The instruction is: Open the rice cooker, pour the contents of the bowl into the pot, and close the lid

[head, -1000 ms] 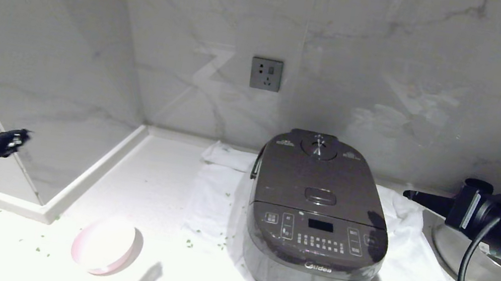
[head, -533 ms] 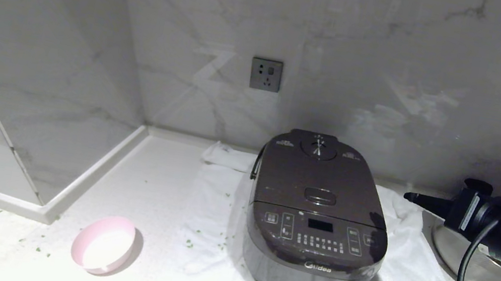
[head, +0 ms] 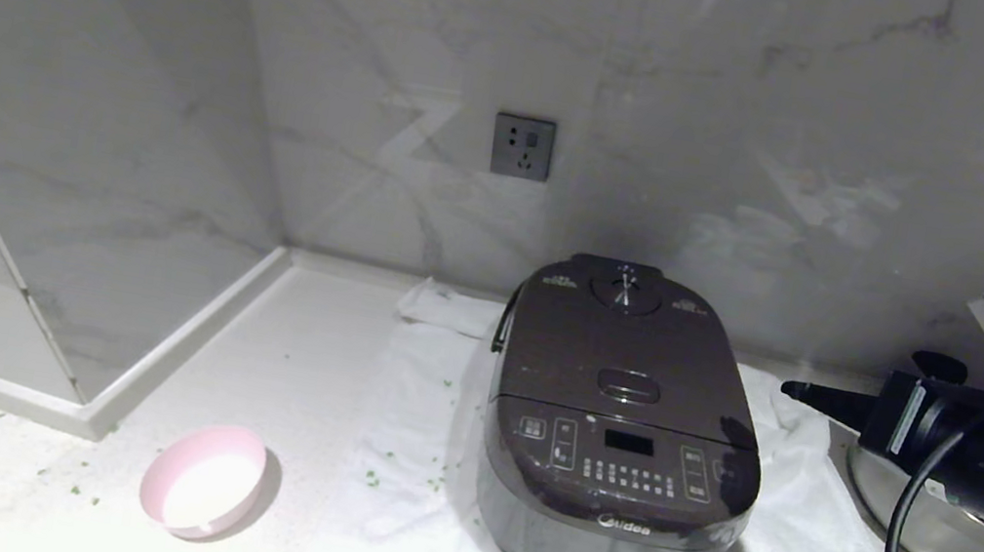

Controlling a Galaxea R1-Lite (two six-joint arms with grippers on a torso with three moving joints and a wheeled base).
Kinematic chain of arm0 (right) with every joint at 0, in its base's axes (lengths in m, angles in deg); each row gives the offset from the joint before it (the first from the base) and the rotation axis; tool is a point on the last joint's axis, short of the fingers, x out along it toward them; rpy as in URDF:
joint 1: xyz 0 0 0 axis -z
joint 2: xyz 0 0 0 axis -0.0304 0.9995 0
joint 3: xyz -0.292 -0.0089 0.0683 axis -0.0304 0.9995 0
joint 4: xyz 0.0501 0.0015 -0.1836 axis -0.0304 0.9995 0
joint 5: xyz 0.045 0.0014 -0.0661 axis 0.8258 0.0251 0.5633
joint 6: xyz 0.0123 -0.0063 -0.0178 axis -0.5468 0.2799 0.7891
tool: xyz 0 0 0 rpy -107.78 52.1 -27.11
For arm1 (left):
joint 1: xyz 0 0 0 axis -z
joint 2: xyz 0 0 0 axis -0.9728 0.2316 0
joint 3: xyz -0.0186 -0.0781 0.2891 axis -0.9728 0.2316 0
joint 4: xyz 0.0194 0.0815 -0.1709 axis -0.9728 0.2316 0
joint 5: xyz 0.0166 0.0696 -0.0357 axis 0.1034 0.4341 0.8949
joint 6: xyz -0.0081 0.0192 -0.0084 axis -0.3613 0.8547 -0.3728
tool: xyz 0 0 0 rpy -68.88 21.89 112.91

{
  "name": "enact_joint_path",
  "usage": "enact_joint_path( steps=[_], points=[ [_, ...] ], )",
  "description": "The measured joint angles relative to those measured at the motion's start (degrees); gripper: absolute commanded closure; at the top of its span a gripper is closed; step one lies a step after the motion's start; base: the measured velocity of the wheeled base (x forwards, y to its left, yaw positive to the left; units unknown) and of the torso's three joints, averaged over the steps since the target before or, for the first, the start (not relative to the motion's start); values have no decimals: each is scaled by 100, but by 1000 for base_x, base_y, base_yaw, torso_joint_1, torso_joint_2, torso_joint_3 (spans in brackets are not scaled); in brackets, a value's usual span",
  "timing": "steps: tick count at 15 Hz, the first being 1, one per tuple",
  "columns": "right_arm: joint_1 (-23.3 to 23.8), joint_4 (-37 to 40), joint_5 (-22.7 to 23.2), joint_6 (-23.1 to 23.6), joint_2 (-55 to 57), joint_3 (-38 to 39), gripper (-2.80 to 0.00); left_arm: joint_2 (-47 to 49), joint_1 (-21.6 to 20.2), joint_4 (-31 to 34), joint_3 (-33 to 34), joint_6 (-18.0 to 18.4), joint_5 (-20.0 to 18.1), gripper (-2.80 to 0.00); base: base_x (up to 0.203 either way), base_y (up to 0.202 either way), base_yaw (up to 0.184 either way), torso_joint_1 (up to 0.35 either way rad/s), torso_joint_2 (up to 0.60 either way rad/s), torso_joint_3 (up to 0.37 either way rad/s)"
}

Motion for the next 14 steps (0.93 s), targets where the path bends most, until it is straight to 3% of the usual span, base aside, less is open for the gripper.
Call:
enact_joint_path(
  steps=[5,9,12,14],
  points=[
    [-334,6,-13,-11,30,0,0,-1031,-191,693,1064,192,-910,0,0,0,0,0,0,0],
    [-588,13,-27,-22,152,153,0,-1441,-205,929,2092,-73,-1179,0,0,0,0,0,0,0],
    [-610,12,-30,-32,203,270,0,-1512,-205,1267,2354,-344,-1673,0,0,0,0,0,0,0],
    [-619,12,-30,-38,218,294,0,-1524,-205,1294,2384,-363,-1680,0,0,0,0,0,0,0]
  ],
)
